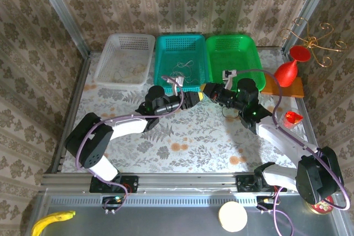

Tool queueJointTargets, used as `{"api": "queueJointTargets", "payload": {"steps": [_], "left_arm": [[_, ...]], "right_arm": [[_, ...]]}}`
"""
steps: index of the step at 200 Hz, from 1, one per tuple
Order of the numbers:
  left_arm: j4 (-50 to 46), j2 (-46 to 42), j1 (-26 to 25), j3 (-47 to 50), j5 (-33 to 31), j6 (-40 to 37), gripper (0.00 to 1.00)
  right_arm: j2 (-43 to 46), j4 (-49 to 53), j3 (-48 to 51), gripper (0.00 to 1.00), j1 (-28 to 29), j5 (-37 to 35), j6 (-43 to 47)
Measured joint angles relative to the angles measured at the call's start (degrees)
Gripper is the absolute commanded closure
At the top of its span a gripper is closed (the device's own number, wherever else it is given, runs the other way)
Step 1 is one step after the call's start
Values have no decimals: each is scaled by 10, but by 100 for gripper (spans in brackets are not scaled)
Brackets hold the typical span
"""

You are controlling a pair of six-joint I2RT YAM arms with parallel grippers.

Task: Untangle the cables

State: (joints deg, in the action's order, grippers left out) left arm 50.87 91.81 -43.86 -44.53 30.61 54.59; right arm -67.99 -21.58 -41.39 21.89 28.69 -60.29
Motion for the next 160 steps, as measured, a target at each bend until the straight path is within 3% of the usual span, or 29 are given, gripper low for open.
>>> {"api": "queueJointTargets", "payload": {"steps": [52, 92, 130, 160], "left_arm": [[54, -3, 7, 19, -6, 17, 52], [49, -59, 57, 47, -8, 28, 45], [52, -99, 104, 47, 23, 38, 41], [60, -100, 128, 47, 65, 66, 39]], "right_arm": [[3, -16, 7, 100, -27, 23, 8], [3, -54, 11, 100, -92, 145, 46], [-32, -70, -25, 100, -90, 275, 89], [-44, -66, -51, 100, -76, 332, 122]]}}
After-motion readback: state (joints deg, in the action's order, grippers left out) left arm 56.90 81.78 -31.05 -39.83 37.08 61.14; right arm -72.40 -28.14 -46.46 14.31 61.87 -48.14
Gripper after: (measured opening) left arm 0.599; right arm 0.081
